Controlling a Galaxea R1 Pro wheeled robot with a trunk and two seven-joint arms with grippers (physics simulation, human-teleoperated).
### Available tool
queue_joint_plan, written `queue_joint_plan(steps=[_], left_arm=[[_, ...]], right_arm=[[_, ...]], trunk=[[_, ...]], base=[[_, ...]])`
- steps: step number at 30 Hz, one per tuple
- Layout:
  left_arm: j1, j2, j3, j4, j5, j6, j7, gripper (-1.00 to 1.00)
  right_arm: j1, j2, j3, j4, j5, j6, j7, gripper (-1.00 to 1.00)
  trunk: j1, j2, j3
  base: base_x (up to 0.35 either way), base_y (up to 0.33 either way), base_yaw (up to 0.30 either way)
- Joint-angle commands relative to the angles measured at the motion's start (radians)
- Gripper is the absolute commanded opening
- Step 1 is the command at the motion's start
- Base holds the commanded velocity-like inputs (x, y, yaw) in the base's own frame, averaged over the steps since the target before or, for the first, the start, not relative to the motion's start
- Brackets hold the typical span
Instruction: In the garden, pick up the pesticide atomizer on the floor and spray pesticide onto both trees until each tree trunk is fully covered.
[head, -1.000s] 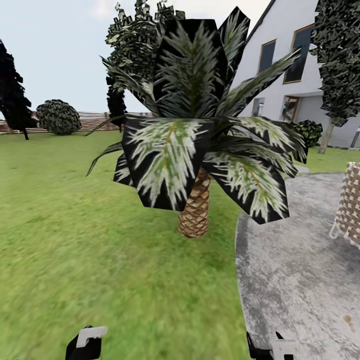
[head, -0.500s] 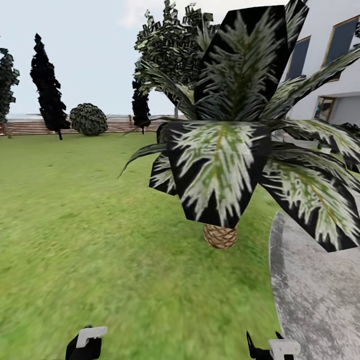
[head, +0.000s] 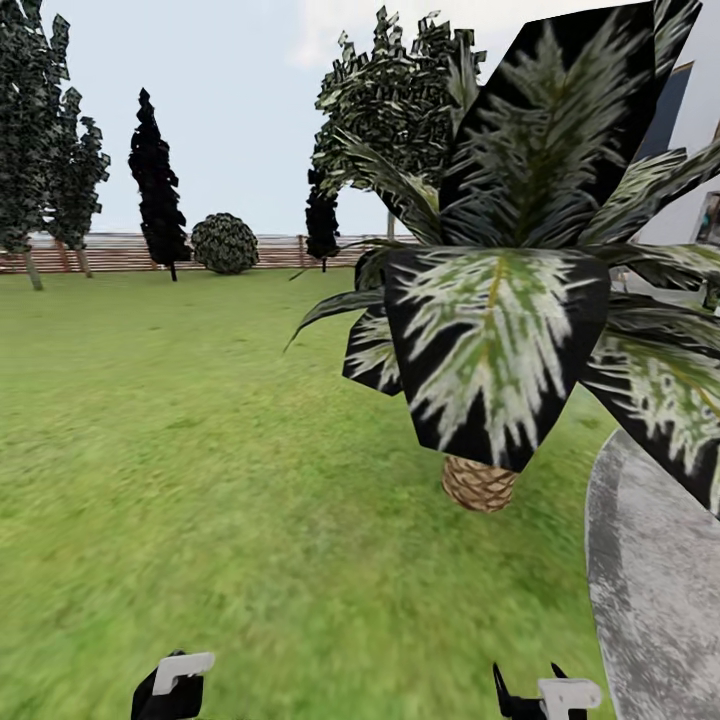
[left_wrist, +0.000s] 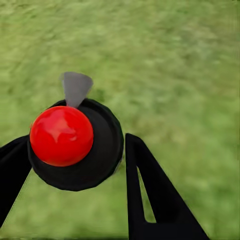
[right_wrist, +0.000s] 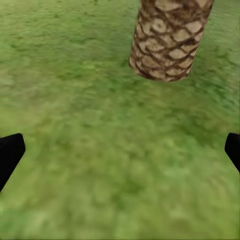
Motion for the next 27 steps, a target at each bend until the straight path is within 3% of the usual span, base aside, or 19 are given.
queue_joint_plan(steps=[1,15,27], left_arm=[[0.0,0.0,0.0,0.0,0.0,0.0,0.0,-1.0],[0.0,0.0,0.0,0.001,0.0,0.0,0.001,-1.0],[0.0,0.0,0.0,0.001,0.0,0.0,0.001,-1.0]], right_arm=[[0.0,0.0,0.0,0.0,0.0,0.0,0.0,1.0],[0.0,0.0,0.0,0.0,0.0,0.0,0.0,1.0],[0.0,0.0,0.001,-0.001,0.0,0.001,0.0,1.0]], trunk=[[0.0,0.0,0.001],[0.0,0.0,0.013],[0.0,0.0,0.023]], base=[[0.0,0.0,0.249],[0.02,0.0,0.249],[0.307,0.0,0.25]])
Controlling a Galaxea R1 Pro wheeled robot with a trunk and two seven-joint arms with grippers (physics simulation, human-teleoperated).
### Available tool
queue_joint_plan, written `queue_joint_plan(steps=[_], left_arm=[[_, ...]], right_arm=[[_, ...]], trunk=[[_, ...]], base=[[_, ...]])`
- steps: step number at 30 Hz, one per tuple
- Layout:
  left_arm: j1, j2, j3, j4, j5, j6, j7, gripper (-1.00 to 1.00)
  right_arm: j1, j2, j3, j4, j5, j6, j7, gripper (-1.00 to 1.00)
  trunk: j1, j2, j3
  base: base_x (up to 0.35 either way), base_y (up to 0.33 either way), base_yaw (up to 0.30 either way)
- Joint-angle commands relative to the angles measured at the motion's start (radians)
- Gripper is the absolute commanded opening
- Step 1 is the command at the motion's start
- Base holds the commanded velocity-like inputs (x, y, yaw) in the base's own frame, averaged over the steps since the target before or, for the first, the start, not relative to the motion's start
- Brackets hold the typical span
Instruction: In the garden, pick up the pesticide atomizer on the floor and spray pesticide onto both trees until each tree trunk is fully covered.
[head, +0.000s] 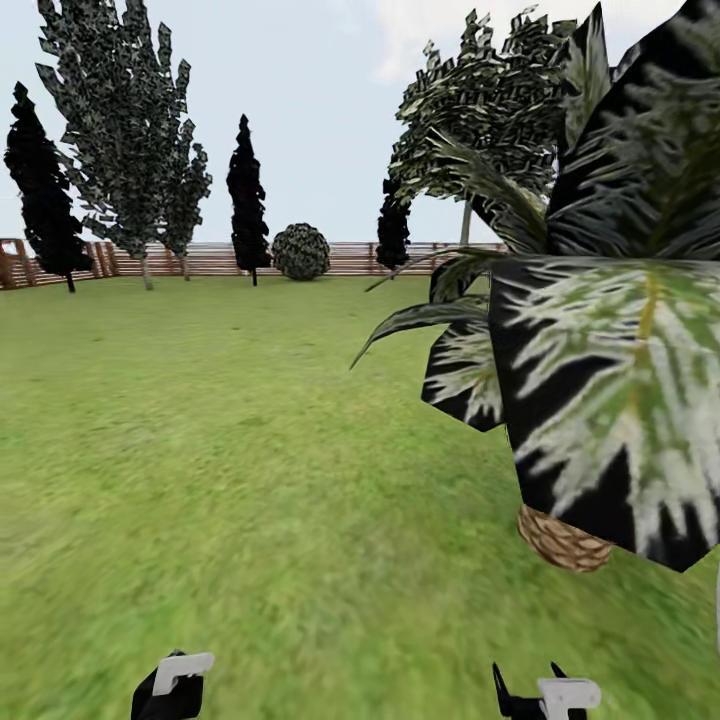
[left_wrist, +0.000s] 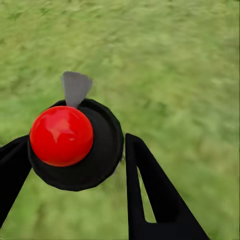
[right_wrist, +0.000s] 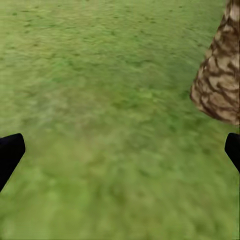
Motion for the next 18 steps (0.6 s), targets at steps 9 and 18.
queue_joint_plan(steps=[9,18], left_arm=[[0.0,0.0,0.0,0.002,0.001,0.0,0.0,-1.0],[0.0,0.0,0.0,0.008,0.001,0.0,0.0,-1.0]], right_arm=[[0.0,0.001,0.0,0.0,0.0,0.0,0.0,1.0],[0.0,0.002,0.0,0.0,0.0,0.0,0.0,1.0]], trunk=[[0.0,0.0,0.0],[0.0,0.0,-0.004]], base=[[0.337,0.004,0.275],[0.293,0.162,0.278]])
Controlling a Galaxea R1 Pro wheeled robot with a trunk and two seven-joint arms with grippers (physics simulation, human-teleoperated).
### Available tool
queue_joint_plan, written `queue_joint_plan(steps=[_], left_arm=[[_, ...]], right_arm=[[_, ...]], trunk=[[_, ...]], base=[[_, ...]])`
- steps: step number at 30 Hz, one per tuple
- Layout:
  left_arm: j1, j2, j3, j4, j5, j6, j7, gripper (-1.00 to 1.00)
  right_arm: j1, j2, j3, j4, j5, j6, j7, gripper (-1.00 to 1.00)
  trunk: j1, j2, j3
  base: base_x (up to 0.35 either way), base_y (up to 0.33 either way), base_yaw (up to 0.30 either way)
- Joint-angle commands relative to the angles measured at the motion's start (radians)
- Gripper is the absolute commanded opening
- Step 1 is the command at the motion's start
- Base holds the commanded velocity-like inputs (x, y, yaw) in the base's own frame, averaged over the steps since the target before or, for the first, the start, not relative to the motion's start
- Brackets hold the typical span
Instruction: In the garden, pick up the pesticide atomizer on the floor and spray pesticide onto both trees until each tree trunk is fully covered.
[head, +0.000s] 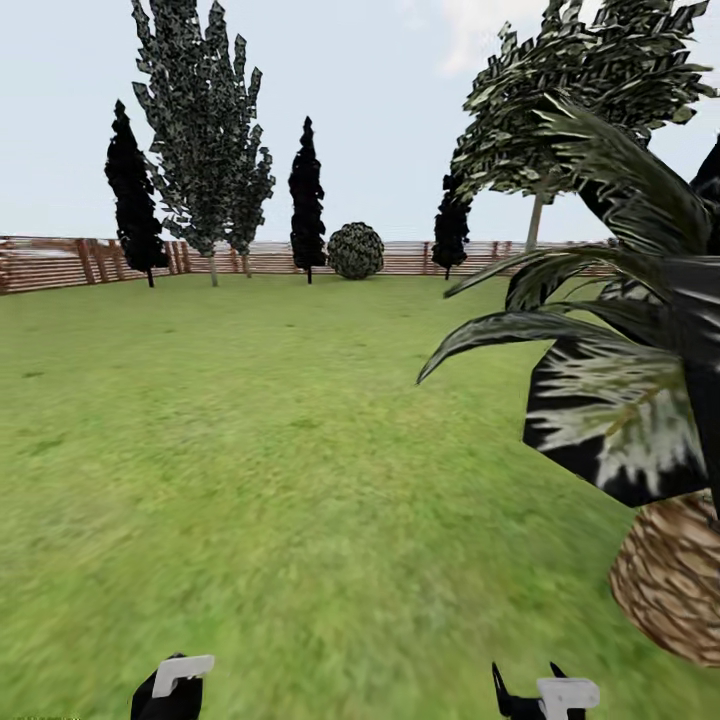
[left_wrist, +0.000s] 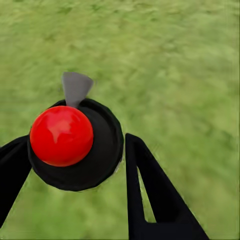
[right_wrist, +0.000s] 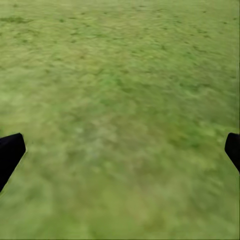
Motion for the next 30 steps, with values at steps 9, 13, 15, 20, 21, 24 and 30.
queue_joint_plan(steps=[9,13,15,20,21,24,30], left_arm=[[0.0,0.0,0.0,0.001,0.0,0.0,0.0,-1.0],[0.0,0.0,0.0,0.0,0.0,0.0,0.0,-1.0],[0.0,0.0,0.0,0.0,0.0,0.0,0.0,-1.0],[0.0,0.0,0.0,0.0,0.0,0.0,0.0,-1.0],[0.0,0.0,0.0,0.0,0.0,0.0,0.0,-1.0],[0.0,0.0,0.0,0.0,0.0,0.0,0.0,-1.0],[0.0,0.0,0.0,0.0,0.0,0.0,0.0,-1.0]], right_arm=[[0.0,0.0,0.0,0.0,0.0,0.0,0.0,1.0],[0.0,0.0,0.0,0.0,0.0,0.0,0.0,1.0],[0.0,0.0,0.0,0.0,0.0,0.0,0.0,1.0],[0.0,0.0,0.0,-0.001,0.0,0.0,0.0,1.0],[0.0,0.0,0.0,-0.001,0.0,0.0,0.0,1.0],[0.0,0.0,0.0,0.0,0.0,0.0,0.0,1.0],[0.0,-0.001,0.0,-0.001,-0.001,0.0,0.001,1.0]], trunk=[[0.0,0.0,-0.005],[0.0,0.0,-0.008],[0.0,0.0,-0.009],[0.0,0.0,-0.013],[0.0,0.0,-0.014],[0.0,0.0,-0.016],[0.0,0.0,-0.018]], base=[[0.293,0.129,0.278],[0.337,0.007,0.278],[0.339,0.002,0.276],[0.339,0.0,0.274],[0.339,0.0,0.273],[0.339,0.0,0.273],[0.339,0.0,0.121]])
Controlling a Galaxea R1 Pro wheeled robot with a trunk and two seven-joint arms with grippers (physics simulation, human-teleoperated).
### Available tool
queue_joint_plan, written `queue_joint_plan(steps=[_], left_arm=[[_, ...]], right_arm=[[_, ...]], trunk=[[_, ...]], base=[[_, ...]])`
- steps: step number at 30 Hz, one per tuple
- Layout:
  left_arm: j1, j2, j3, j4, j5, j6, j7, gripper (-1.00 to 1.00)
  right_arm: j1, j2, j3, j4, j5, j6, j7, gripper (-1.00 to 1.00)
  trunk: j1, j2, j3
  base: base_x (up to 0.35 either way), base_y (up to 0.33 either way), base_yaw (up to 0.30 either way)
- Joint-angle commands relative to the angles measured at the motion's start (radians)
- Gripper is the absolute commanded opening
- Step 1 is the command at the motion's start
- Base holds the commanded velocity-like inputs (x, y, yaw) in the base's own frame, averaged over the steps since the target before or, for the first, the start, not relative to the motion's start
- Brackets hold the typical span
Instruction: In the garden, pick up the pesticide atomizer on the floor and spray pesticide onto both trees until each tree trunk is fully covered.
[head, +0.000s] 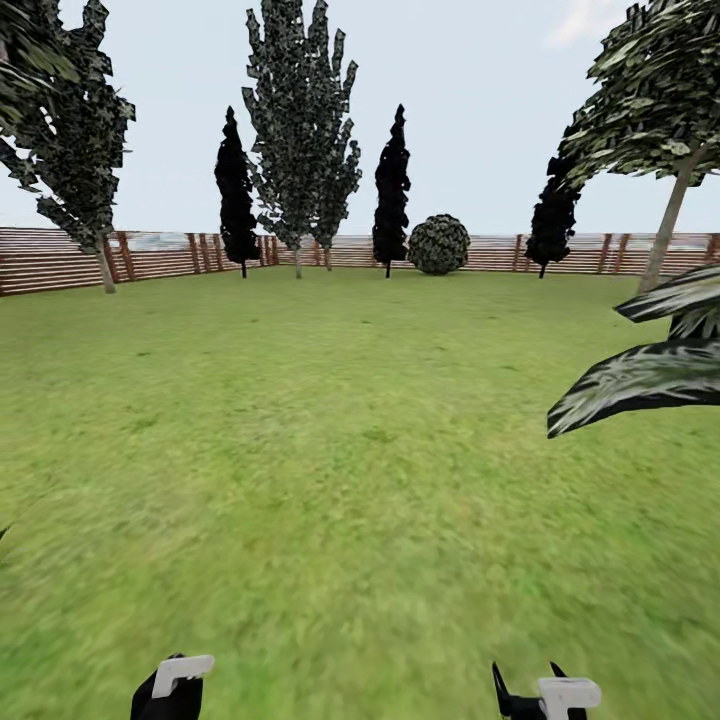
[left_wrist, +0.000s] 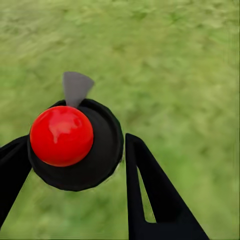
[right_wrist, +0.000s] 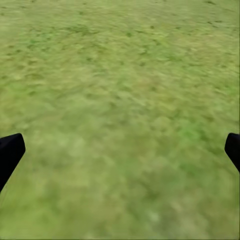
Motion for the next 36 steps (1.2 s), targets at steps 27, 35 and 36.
queue_joint_plan(steps=[27,35,36], left_arm=[[0.0,0.0,0.0,0.001,0.0,0.0,0.0,-1.0],[0.0,0.0,0.0,0.004,0.0,0.0,0.0,-1.0],[0.0,0.0,0.0,0.004,0.0,0.0,0.0,-1.0]], right_arm=[[0.0,0.001,-0.001,0.0,0.0,0.0,0.0,1.0],[0.0,0.001,-0.001,-0.003,0.0,0.0,-0.001,1.0],[0.0,0.001,-0.001,-0.003,0.0,0.0,-0.001,1.0]], trunk=[[0.0,0.0,-0.028],[0.0,0.0,-0.041],[0.0,0.0,-0.043]], base=[[0.339,0.0,0.001],[0.339,0.0,0.0],[0.339,0.0,0.0]])
